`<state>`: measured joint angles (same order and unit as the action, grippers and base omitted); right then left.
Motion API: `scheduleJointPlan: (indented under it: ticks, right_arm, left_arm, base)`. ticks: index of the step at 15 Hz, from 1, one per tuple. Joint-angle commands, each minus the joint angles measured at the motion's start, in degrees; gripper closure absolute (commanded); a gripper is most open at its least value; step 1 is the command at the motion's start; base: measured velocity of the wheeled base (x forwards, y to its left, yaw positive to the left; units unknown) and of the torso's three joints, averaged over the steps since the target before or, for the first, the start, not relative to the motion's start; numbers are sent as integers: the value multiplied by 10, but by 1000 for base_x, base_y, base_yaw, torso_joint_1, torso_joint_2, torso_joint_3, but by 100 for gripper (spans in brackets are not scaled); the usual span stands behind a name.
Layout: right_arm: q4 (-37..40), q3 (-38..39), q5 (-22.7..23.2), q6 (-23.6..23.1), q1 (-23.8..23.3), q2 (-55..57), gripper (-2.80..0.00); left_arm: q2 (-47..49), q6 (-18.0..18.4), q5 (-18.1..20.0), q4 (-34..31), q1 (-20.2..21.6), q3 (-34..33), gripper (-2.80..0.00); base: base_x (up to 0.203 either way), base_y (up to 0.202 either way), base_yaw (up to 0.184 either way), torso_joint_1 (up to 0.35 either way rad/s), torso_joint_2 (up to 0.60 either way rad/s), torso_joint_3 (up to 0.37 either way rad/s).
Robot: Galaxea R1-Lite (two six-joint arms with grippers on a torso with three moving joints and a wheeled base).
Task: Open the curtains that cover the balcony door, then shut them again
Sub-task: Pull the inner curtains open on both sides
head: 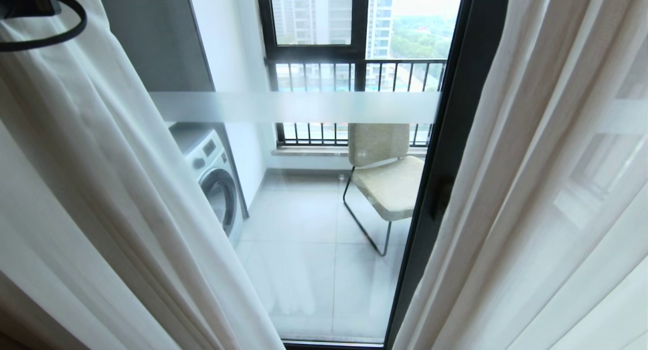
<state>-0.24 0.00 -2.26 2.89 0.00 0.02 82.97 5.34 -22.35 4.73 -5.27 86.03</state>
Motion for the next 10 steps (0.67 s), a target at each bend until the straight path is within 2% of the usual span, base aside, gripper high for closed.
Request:
scheduleJointPlan:
  ticks: [1,10]
  right_arm:
    - [0,0,0,0,0,0,0]
    - [0,0,0,0,0,0,0]
  left_arm:
    - [3,0,-2,0,0,0,0]
    - [1,-1,-2,0,1,0,0]
  base:
    - [0,193,-1,4,-1,-1]
    - [0,191,1,2,4,4]
